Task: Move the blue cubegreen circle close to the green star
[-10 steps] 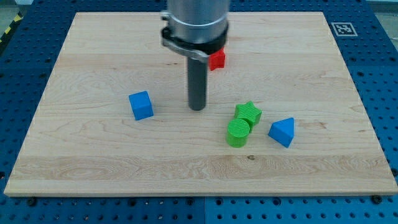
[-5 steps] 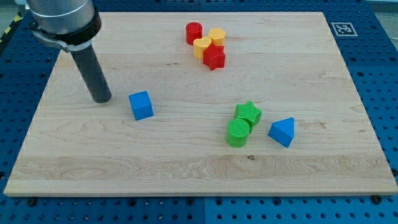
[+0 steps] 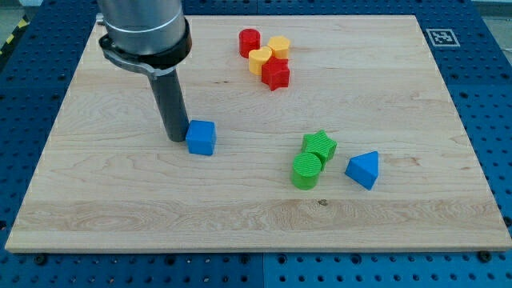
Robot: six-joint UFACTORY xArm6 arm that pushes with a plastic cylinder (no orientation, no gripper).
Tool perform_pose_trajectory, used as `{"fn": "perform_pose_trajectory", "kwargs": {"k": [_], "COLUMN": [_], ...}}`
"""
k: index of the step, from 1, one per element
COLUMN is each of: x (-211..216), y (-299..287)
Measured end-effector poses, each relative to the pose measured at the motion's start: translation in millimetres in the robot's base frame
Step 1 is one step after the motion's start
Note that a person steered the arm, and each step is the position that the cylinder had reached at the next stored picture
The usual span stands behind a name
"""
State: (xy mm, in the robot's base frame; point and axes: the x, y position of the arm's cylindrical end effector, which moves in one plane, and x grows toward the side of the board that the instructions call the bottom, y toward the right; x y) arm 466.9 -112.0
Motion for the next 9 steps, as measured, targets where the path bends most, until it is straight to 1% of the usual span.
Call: {"fn": "perform_pose_trajectory", "kwargs": {"k": [3, 4, 6, 9], "x": [9.7, 9.7, 9.7, 9.7], "y": [3.5, 14.6, 64.6, 155.1]}}
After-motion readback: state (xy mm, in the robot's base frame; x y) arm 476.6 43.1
